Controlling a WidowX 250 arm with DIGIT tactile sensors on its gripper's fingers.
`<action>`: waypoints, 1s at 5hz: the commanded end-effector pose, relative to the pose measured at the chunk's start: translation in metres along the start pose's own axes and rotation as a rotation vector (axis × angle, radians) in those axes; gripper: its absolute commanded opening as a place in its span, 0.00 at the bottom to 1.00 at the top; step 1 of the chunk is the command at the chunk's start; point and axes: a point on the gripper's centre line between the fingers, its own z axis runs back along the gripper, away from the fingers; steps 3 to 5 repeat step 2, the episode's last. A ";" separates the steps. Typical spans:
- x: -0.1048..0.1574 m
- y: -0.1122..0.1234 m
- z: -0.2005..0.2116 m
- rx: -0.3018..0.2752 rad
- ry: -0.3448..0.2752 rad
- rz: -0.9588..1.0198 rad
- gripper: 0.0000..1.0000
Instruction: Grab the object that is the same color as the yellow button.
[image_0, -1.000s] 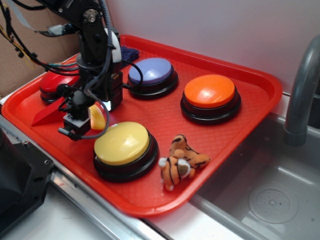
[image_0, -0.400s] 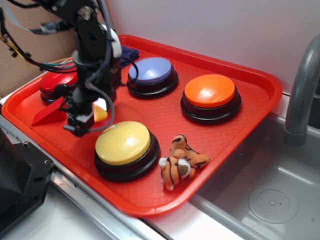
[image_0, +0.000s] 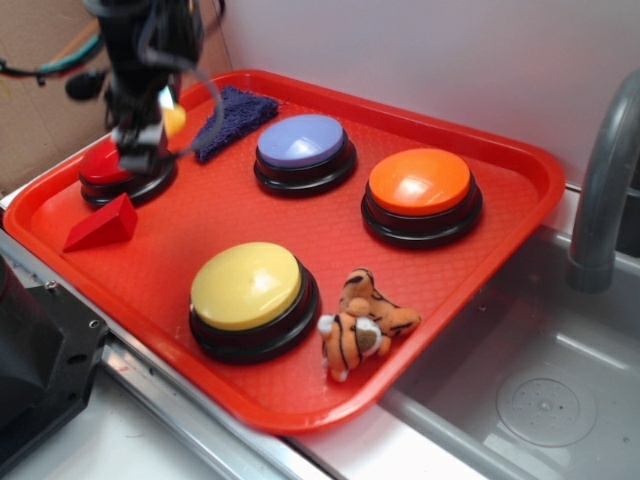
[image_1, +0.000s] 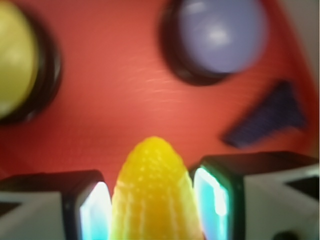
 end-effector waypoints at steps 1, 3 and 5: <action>0.003 0.011 0.085 -0.149 0.011 0.507 0.00; 0.000 0.019 0.076 -0.192 0.057 0.754 0.00; 0.000 0.019 0.076 -0.192 0.057 0.754 0.00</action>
